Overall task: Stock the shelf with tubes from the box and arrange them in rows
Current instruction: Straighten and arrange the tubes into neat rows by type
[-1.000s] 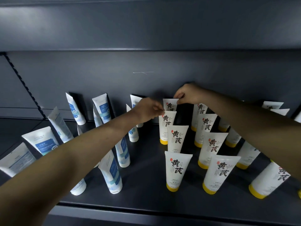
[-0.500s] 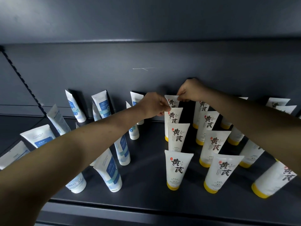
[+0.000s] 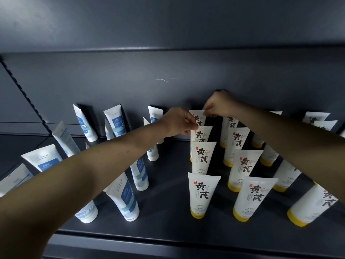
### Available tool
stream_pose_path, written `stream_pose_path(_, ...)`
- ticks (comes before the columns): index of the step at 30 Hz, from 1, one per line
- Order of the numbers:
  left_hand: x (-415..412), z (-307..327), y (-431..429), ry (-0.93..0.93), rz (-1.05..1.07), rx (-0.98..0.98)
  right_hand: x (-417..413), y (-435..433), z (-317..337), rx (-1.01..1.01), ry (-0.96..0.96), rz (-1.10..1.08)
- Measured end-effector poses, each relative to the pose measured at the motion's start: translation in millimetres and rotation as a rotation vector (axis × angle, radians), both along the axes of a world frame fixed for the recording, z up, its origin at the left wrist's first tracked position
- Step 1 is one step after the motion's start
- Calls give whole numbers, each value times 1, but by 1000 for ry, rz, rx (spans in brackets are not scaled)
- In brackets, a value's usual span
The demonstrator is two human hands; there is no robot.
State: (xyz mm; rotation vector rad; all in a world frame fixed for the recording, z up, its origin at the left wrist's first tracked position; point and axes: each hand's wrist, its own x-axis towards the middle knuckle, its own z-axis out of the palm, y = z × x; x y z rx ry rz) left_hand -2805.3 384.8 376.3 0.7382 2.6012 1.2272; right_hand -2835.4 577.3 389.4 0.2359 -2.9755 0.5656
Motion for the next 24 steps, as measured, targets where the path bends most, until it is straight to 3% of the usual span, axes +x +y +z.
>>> stream_pose_path(24, 2, -2, 4, 57, 31, -45, 0, -1, 1, 16, -10, -8)
